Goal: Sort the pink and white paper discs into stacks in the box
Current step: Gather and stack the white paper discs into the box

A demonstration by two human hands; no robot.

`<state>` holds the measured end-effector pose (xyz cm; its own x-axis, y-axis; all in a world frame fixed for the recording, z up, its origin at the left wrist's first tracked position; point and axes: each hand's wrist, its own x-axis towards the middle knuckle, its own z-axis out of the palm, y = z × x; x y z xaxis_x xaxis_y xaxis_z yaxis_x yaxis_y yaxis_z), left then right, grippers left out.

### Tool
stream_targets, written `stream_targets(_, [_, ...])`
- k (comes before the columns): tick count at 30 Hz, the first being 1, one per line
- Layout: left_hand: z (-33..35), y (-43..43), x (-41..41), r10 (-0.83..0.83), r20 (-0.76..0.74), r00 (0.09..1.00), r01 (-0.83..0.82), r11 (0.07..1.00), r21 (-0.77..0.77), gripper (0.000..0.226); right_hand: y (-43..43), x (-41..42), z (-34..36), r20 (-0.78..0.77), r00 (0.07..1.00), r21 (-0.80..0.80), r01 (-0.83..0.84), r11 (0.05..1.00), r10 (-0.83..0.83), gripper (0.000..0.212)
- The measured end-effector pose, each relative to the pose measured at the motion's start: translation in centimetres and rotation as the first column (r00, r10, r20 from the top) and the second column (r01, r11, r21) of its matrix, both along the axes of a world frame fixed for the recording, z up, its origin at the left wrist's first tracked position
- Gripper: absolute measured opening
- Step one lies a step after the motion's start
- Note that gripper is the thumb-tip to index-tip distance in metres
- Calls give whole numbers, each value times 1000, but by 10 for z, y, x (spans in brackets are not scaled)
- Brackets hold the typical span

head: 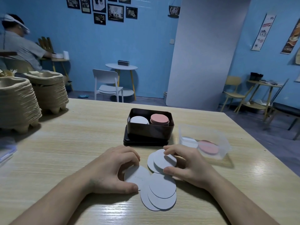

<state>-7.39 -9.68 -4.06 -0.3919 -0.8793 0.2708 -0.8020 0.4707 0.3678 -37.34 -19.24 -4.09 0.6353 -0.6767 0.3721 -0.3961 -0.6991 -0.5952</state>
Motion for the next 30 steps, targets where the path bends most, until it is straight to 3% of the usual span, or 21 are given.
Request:
stream_targets(9, [5, 1, 16, 194, -94, 977, -202, 975, -94, 50, 2, 2, 0, -32, 999, -44, -5, 999, 4, 50])
stream_targets(12, [4, 0, 9, 154, -153, 976, -169, 981, -91, 49, 5, 9, 2, -89, 996, -111, -35, 993, 25, 51])
stream_targets(17, [4, -2, -5, 86, -130, 988, -103, 985, -136, 55, 9, 22, 5, -125, 988, -175, -117, 978, 95, 54])
stream_targets(26, [2, -10, -29, 30, -72, 997, -51, 946, -319, 56, 11, 26, 2, -15, 986, -181, -168, 969, 168, 49])
stream_targets(30, [-2, -12, -30, 12, -97, 995, -40, 956, -291, 57, 8, 25, 0, -10, 986, -228, -165, 959, 167, 40])
